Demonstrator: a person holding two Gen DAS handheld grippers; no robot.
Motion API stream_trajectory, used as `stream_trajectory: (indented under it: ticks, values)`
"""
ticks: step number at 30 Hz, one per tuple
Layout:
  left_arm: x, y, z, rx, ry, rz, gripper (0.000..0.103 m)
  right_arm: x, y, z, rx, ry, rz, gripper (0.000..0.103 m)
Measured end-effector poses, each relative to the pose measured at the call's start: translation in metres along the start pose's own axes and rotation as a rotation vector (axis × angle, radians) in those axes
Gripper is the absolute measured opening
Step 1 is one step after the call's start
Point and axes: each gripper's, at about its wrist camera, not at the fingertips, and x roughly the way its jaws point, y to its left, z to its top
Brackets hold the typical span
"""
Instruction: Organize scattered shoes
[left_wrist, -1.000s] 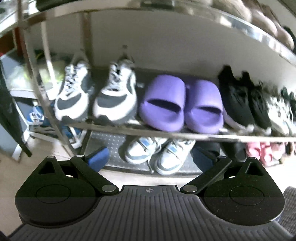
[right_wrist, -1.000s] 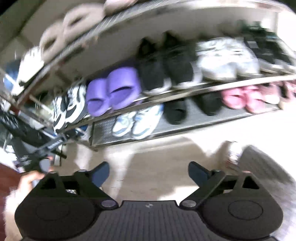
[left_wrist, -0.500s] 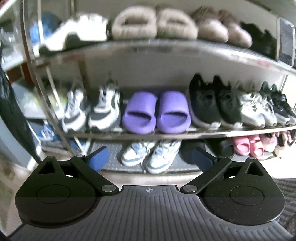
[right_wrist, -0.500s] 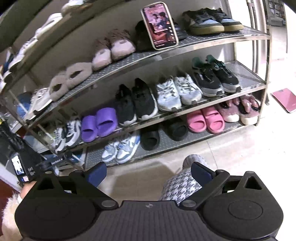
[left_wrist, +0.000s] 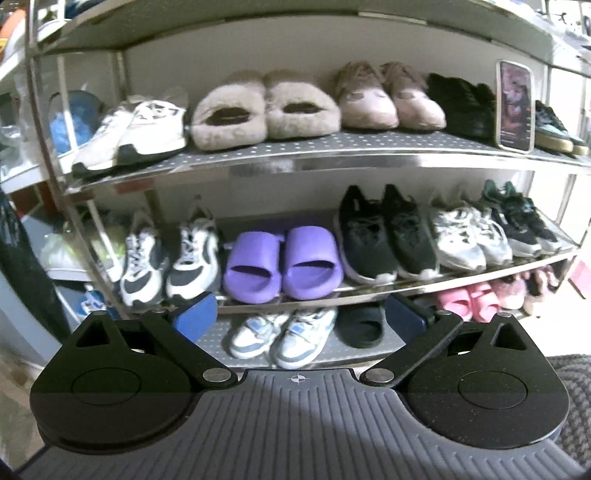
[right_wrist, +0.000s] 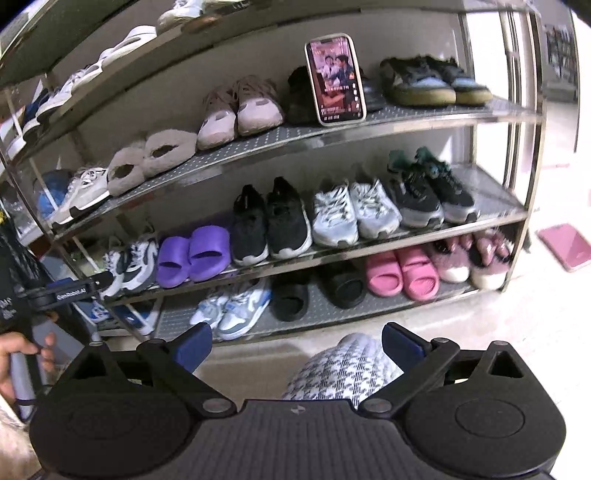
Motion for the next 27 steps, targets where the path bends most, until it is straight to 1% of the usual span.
stream_trajectory:
  ticks: [3,6,9,10,13,15,17,21,23,25,26,27]
  values:
    - [0.000,0.000,-0.010,0.023,0.007,-0.019,0.102,0.008,0.010,0.000,-0.053,-0.020,-0.010,0.102]
    - [0.006,0.002,-0.025,0.052,0.038,-0.037,0.103,0.020,0.022,-0.002,-0.125,-0.060,-0.026,0.103]
    - [0.011,0.006,-0.042,0.059,0.061,-0.050,0.103,0.042,0.027,-0.010,-0.142,-0.081,-0.030,0.103]
    - [0.015,0.011,-0.053,0.057,0.086,-0.068,0.103,0.050,0.028,-0.013,-0.148,-0.088,-0.031,0.103]
    - [0.020,0.018,-0.066,0.052,0.130,-0.098,0.103,0.066,0.027,-0.020,-0.117,-0.080,-0.013,0.103]
    - [0.021,0.019,-0.071,0.082,0.117,-0.084,0.103,0.086,0.024,-0.025,-0.096,-0.066,0.006,0.103]
    - [0.023,0.020,-0.074,0.104,0.105,-0.076,0.103,0.093,0.025,-0.025,-0.104,-0.070,-0.003,0.103]
    - [0.043,0.021,-0.070,0.097,0.127,-0.133,0.103,0.108,0.028,-0.018,-0.154,-0.092,-0.020,0.103]
    - [0.057,0.021,-0.069,0.080,0.191,-0.146,0.103,0.127,0.029,-0.010,-0.168,-0.036,-0.026,0.103]
    - [0.071,0.021,-0.070,0.070,0.258,-0.154,0.103,0.140,0.026,-0.008,-0.145,0.024,-0.036,0.103]
    - [0.075,0.021,-0.069,0.072,0.275,-0.150,0.103,0.146,0.025,-0.007,-0.133,0.054,-0.041,0.103]
    - [0.078,0.021,-0.069,0.073,0.292,-0.146,0.103,0.147,0.024,-0.007,-0.127,0.055,-0.045,0.103]
